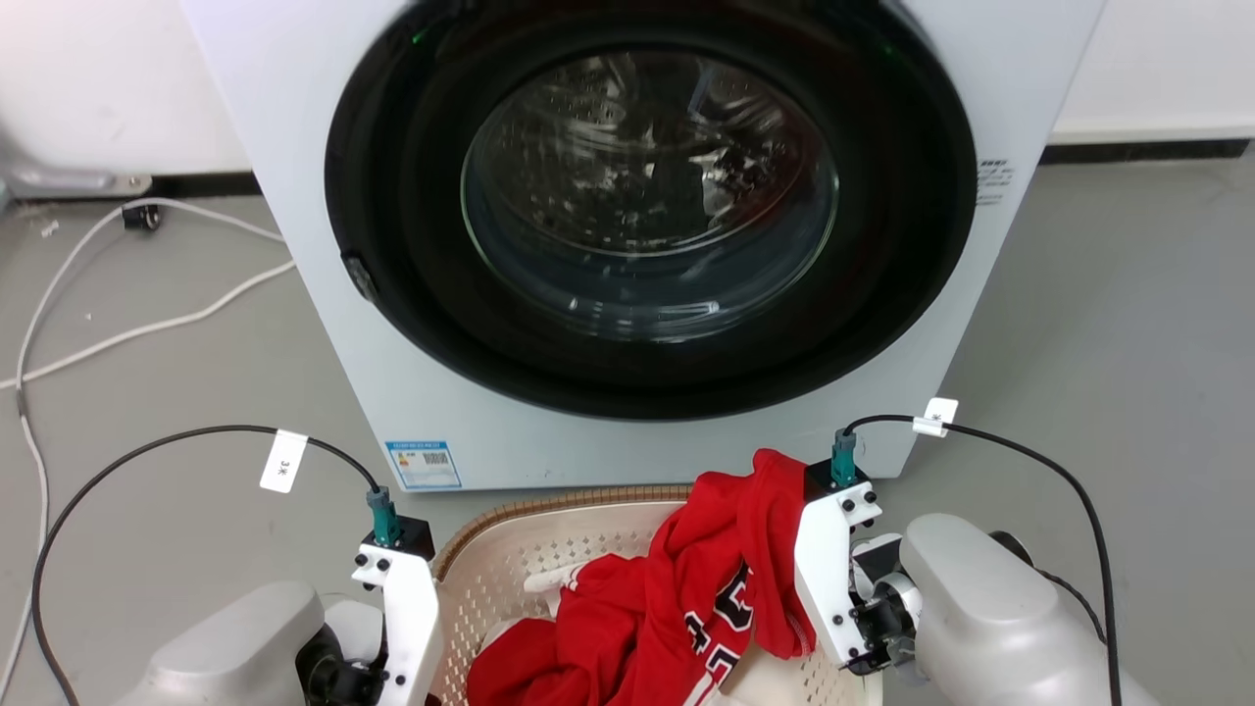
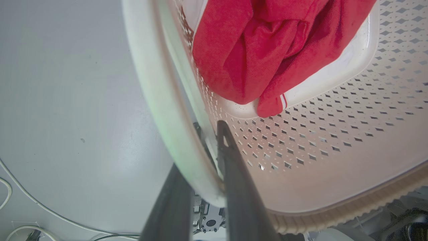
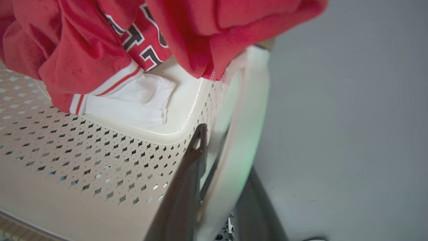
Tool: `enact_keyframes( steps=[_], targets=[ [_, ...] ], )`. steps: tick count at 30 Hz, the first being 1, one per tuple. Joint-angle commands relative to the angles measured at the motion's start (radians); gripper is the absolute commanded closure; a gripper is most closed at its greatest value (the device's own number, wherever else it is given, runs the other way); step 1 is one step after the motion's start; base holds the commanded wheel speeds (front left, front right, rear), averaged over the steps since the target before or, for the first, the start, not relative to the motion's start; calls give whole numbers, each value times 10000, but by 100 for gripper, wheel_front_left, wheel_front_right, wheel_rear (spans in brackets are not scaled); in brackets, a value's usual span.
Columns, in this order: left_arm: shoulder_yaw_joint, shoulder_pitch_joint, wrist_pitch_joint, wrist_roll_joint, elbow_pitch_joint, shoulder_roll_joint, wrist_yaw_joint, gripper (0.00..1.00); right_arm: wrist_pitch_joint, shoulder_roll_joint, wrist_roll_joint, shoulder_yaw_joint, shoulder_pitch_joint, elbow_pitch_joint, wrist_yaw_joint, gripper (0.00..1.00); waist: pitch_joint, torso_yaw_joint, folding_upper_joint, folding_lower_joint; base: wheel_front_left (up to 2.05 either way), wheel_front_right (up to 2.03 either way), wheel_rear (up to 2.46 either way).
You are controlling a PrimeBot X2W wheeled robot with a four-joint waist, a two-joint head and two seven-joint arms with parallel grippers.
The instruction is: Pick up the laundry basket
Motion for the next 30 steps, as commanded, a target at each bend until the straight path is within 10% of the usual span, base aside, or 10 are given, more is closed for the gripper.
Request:
enact_keyframes(
  steps=[1, 30],
  targets=[
    [-57, 160, 177, 14, 21, 207, 7, 100, 91, -208, 16, 98, 29, -56, -6, 100, -165, -67, -1, 3, 0, 0, 0],
    [-62, -313, 1160, -493, -144, 237, -5, 100, 562, -181, 990, 742, -701, 113, -5, 100, -450, -33, -1, 3, 0, 0, 0]
  ],
)
